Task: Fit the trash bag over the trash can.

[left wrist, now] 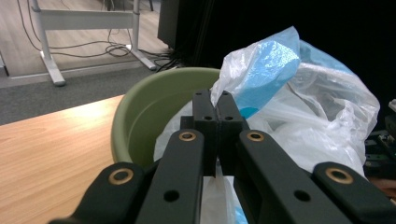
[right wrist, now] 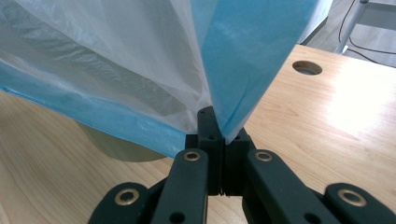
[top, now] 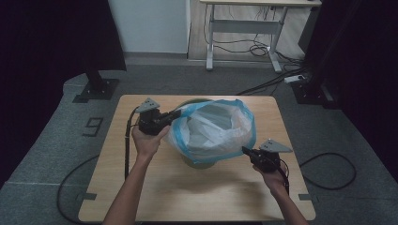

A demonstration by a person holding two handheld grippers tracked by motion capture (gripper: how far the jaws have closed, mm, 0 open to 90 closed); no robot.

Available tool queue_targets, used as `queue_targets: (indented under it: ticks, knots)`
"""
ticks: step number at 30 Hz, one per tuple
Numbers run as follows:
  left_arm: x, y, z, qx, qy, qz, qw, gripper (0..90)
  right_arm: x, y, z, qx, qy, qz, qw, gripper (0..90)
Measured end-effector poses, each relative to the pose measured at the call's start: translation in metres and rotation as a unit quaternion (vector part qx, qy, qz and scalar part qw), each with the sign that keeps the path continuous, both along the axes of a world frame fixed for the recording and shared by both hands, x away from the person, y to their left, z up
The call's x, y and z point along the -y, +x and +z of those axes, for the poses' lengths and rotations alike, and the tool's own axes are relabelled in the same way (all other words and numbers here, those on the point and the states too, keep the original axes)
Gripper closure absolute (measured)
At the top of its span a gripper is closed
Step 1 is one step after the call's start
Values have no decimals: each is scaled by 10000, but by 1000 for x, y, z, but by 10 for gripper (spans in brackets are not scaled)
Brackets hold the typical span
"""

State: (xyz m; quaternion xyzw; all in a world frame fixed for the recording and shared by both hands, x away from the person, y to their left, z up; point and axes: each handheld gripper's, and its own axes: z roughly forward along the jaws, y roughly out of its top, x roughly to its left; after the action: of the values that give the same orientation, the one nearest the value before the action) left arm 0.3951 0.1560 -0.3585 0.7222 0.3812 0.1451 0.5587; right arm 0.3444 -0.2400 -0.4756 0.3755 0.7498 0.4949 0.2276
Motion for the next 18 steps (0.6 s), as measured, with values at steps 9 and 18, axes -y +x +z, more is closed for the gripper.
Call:
queue_targets:
  ticks: [9,18]
  knots:
    - [-15,7,0,-121,-550,31,9984,895,4,0,2,0,59,-22,10000,884]
    - [-17,4,0,-65,-475,65,9988,895,7,-2,2,156,47,-135,9998,719]
